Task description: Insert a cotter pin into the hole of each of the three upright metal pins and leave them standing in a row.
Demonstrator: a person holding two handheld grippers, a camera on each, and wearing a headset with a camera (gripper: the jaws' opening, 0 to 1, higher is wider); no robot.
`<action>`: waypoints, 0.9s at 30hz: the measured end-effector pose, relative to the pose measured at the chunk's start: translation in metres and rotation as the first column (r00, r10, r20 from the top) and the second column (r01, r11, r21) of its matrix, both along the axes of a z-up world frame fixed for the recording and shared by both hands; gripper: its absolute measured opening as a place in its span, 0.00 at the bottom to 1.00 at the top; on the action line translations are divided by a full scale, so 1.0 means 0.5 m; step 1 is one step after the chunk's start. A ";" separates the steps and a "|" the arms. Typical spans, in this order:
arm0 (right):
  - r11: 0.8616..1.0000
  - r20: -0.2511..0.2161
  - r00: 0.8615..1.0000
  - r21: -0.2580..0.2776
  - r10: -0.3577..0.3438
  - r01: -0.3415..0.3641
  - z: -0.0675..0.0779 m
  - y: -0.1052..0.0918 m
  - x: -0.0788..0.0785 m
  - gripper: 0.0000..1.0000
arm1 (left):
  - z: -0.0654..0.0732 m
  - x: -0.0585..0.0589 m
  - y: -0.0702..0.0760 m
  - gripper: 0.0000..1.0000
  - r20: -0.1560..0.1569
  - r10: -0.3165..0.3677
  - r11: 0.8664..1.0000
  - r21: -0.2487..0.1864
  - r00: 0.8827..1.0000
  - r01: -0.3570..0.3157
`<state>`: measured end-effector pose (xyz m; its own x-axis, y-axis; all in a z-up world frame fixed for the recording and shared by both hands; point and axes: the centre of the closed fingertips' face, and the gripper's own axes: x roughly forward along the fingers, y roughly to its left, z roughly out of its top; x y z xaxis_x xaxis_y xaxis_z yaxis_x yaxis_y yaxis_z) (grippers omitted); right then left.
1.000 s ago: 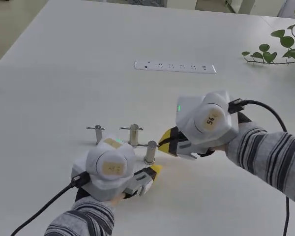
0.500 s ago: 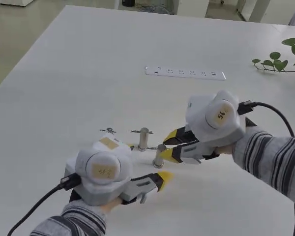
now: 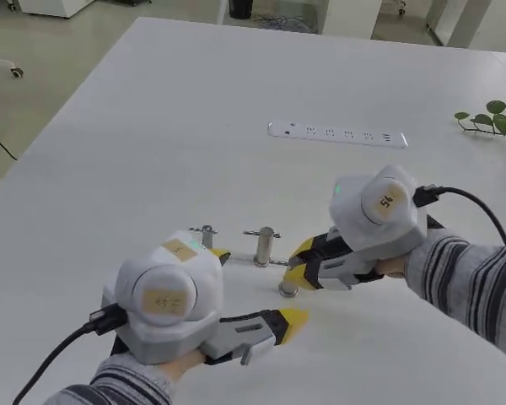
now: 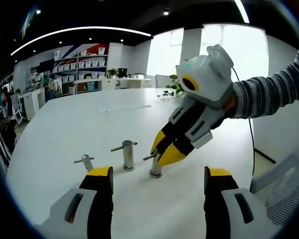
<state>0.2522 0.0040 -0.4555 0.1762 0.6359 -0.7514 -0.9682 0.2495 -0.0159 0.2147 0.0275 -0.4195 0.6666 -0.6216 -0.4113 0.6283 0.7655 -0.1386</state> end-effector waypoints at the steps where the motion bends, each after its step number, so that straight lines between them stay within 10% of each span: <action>1: 1.000 0.000 1.000 0.001 0.005 -0.005 0.000 -0.001 -0.002 0.09 | 0.000 -0.003 0.003 0.74 -0.004 0.003 1.000 -0.002 1.000 -0.003; 27: 0.998 -0.004 1.000 -0.061 0.002 -0.002 0.006 -0.046 0.050 0.08 | 0.037 -0.012 0.087 0.94 0.033 0.013 1.000 0.009 0.999 -0.013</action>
<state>0.2771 -0.0192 -0.4527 0.1723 0.5895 -0.7892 -0.9688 0.2463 -0.0275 0.2086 0.0708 -0.4009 0.6882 -0.6089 -0.3946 0.6222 0.7750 -0.1107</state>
